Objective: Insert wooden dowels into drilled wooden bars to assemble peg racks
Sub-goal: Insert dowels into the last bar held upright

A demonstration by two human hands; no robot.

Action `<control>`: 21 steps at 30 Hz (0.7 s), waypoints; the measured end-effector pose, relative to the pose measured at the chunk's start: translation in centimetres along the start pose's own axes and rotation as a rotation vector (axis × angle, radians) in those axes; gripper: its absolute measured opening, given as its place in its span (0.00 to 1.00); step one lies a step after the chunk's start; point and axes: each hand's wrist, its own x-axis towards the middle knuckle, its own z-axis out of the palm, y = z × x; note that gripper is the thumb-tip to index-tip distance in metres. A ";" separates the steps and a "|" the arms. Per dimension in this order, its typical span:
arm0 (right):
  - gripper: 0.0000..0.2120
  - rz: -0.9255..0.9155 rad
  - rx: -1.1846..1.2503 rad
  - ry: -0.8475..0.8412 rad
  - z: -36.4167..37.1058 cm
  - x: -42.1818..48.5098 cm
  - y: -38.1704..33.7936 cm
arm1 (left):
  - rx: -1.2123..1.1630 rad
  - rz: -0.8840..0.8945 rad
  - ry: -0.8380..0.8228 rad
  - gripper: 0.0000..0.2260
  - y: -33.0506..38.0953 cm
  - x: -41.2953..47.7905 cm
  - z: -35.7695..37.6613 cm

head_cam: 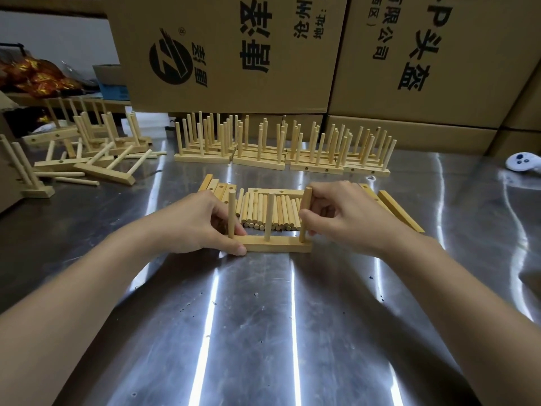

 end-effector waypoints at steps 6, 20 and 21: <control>0.08 0.032 0.016 -0.011 0.4 0.3 0.3 | -0.003 -0.002 -0.001 0.08 -0.2 0.0 0.0; 0.06 0.049 0.165 0.058 0.9 -0.4 0.9 | 0.023 0.018 -0.014 0.08 -0.4 0.5 -0.1; 0.06 0.046 0.153 0.059 0.9 -0.4 0.9 | 0.028 0.021 -0.010 0.08 -0.4 0.5 -0.1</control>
